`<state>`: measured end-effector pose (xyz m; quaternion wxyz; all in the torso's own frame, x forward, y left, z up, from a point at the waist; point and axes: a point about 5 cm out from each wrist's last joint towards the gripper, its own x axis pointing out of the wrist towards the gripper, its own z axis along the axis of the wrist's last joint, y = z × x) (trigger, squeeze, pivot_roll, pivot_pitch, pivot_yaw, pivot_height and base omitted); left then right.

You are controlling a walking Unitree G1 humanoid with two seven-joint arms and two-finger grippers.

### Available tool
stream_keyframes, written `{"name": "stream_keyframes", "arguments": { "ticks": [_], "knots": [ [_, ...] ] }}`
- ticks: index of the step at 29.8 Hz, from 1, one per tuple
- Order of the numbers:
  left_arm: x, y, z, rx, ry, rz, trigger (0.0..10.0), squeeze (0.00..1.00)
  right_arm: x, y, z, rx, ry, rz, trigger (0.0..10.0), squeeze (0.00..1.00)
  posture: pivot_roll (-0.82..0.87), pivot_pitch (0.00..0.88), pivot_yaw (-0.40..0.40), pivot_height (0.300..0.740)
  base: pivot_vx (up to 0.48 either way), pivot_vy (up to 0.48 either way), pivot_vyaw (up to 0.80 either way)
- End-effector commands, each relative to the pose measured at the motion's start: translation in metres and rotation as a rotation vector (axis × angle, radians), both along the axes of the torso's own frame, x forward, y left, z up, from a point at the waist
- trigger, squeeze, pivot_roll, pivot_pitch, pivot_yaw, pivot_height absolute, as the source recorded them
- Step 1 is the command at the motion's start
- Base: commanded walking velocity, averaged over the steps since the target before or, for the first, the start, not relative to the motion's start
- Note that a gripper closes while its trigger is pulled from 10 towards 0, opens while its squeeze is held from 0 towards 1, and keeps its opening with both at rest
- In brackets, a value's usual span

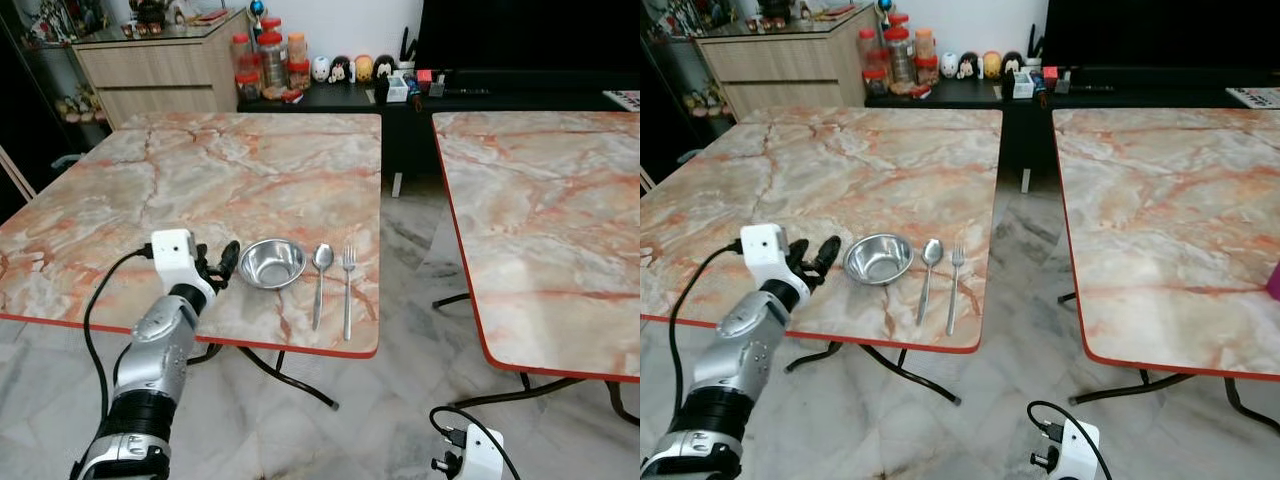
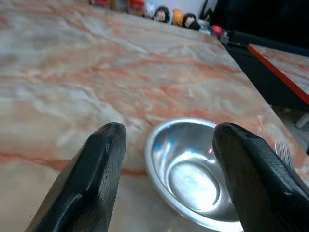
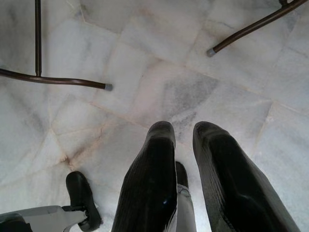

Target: Setting the table

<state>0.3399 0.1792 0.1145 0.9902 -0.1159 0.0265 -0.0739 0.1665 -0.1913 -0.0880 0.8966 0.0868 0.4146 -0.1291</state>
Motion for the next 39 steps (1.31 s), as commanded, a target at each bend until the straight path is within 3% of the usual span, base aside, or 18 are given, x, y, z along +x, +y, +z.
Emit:
{"name": "stream_keyframes", "arguments": {
  "ticks": [1, 6, 15, 25, 39],
  "knots": [
    [0.002, 0.0, -0.003, 0.03, 0.013, 0.01, 10.0, 0.0, 0.001, 0.0, 0.0, 0.002, -0.005, -0.005, 10.0, 0.0, -0.04, 0.0, 0.047, 0.74, 0.0, 0.0, 0.0],
    [0.007, -0.007, -0.006, 0.022, 0.017, 0.001, 10.0, 0.0, 0.0, -0.005, 0.001, -0.005, -0.008, 0.001, 10.0, 0.0, -0.05, 0.0, 0.036, 0.74, 0.0, 0.0, 0.0],
    [0.017, -0.004, 0.003, 0.024, 0.025, 0.004, 10.0, 0.0, 0.001, -0.008, 0.002, -0.014, -0.011, 0.008, 10.0, 0.0, -0.05, 0.0, 0.024, 0.74, 0.0, 0.0, 0.0],
    [0.028, 0.005, 0.015, 0.139, 0.121, -0.03, 10.0, 0.0, 0.001, -0.007, 0.002, -0.009, -0.008, 0.005, 10.0, 0.0, -0.04, 0.0, 0.024, 0.74, 0.0, 0.0, 0.0],
    [0.024, -0.003, 0.0, 0.152, 0.217, -0.091, 10.0, 0.0, 0.002, -0.006, 0.002, -0.002, -0.011, -0.005, 10.0, 0.0, -0.05, 0.0, 0.031, 0.74, 0.0, 0.0, 0.0]
  ]
}}
